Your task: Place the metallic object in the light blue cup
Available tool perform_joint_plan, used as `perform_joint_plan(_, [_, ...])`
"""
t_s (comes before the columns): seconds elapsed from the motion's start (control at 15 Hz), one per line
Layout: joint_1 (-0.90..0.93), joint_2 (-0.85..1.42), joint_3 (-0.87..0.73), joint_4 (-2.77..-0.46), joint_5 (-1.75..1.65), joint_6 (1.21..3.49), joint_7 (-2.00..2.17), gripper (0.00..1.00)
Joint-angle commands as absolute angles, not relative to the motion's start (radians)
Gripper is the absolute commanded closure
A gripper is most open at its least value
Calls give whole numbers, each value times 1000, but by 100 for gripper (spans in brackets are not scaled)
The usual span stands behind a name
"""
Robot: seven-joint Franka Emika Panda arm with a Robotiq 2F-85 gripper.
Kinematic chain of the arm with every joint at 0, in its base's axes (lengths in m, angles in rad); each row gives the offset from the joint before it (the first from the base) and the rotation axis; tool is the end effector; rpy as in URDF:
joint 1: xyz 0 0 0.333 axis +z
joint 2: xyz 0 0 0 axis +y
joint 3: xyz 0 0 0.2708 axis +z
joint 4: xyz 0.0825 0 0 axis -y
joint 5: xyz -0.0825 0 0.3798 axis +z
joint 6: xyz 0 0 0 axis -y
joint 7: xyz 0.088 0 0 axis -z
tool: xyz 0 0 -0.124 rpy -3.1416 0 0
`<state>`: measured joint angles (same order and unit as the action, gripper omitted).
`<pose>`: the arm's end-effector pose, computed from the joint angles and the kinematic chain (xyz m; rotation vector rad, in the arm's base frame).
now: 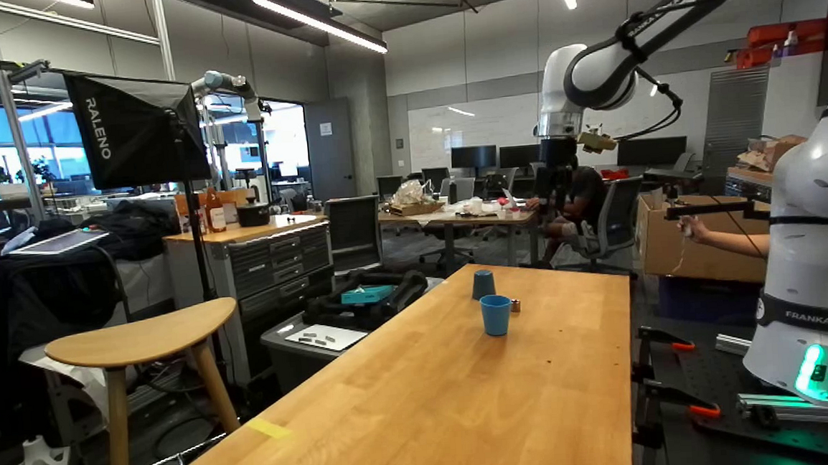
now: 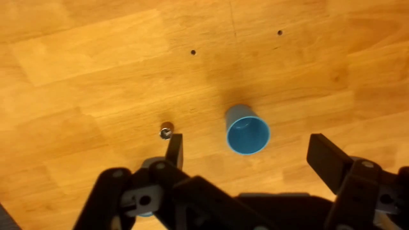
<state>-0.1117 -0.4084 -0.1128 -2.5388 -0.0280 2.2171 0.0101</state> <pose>0.4218 -0.0950 0.3656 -3.1084 0.3297 -0.1352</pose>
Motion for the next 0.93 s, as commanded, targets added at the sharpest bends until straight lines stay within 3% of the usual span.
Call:
perform_joint_plan(0.0, [-142, -364, -136, -2515, -24, 2229, 9, 0])
perform_joint_plan(0.27, [-151, -324, -140, -2502, -26, 2231, 0, 0])
perform_joint_plan(0.87, [-175, 236, -163, -2173, 55, 2337, 344, 0])
